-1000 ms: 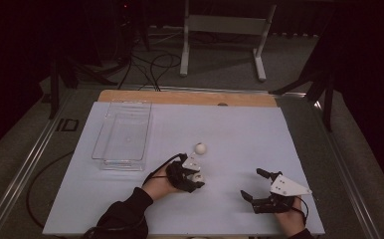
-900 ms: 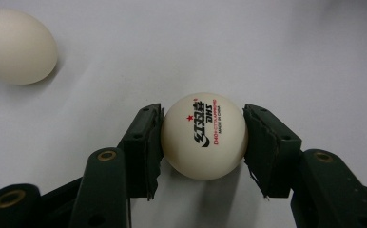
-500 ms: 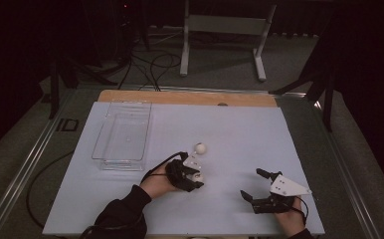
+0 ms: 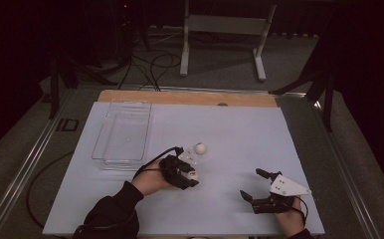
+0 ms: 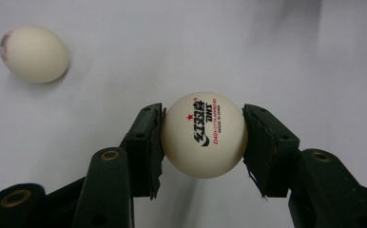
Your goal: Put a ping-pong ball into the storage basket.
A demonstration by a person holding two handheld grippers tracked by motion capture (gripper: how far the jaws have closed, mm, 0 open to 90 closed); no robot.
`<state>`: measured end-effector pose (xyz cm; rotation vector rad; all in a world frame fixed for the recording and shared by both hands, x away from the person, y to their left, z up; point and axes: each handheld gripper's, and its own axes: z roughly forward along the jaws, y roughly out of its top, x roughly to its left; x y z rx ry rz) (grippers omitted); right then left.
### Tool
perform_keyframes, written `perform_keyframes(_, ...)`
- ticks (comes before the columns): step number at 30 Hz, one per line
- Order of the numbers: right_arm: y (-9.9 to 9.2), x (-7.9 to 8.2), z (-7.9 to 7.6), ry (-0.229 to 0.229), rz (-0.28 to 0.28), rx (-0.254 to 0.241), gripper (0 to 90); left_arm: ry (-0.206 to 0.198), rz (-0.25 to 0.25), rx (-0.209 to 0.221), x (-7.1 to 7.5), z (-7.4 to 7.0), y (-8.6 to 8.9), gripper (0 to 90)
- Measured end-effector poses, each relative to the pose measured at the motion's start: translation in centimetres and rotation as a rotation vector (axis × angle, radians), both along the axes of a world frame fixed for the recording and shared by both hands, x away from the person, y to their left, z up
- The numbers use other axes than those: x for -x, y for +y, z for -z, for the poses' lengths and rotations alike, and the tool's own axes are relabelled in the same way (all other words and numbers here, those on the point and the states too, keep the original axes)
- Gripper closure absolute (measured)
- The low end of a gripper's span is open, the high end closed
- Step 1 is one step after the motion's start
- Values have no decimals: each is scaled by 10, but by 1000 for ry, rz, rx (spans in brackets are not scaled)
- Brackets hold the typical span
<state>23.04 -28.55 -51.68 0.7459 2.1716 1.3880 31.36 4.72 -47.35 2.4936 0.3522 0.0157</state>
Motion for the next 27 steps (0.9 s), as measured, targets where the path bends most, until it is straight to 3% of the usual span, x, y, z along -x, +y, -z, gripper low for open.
perform_keyframes(6,1,0,0,3,-8,-3,88,2,2,-17,0,-10,7,522)
perform_keyframes(15,1,0,0,1,-6,-3,88,-16,0,-6,0,-28,16,522)
perform_keyframes(27,1,1,-1,1,-7,0,88,-8,5,9,-2,-51,27,523)
